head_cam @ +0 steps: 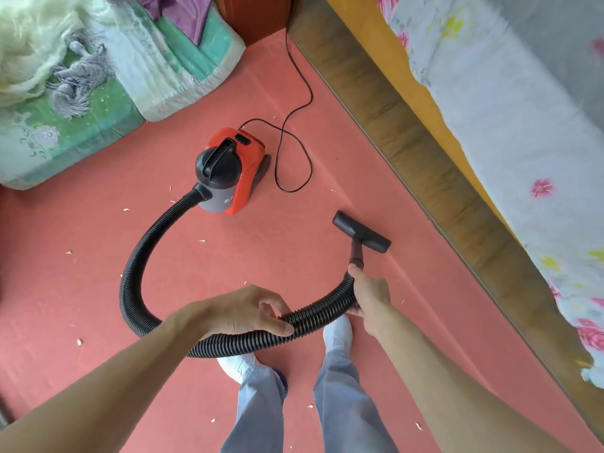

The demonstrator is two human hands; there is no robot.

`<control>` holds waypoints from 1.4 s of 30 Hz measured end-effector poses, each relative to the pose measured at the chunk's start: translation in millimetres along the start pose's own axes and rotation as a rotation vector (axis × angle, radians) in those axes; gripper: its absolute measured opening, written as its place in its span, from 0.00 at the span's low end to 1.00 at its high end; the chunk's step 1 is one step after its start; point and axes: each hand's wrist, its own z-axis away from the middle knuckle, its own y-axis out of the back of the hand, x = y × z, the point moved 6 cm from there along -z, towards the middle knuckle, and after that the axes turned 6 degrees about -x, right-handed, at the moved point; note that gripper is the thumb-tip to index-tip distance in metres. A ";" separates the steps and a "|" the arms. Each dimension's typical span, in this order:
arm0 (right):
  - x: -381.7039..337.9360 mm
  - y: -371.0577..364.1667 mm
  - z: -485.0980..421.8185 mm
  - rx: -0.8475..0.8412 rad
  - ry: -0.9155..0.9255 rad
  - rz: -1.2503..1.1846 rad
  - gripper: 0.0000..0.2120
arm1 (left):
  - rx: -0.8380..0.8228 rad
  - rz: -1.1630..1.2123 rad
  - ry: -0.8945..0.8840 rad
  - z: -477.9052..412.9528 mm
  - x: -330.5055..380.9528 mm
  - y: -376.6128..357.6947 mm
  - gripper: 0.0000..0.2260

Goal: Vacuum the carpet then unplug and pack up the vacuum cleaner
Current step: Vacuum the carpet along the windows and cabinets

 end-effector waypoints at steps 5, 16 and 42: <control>-13.2 3.3 -9.1 0.043 0.043 0.022 0.20 | 0.011 0.067 -0.048 -11.5 -1.5 -9.9 0.10; -62.9 -47.4 -31.8 -0.027 0.149 0.225 0.13 | 0.161 0.111 0.037 -25.2 -11.2 -1.0 0.10; -49.9 -45.3 -52.5 -0.221 0.022 0.085 0.12 | 0.255 0.066 0.080 -31.6 -10.7 1.9 0.21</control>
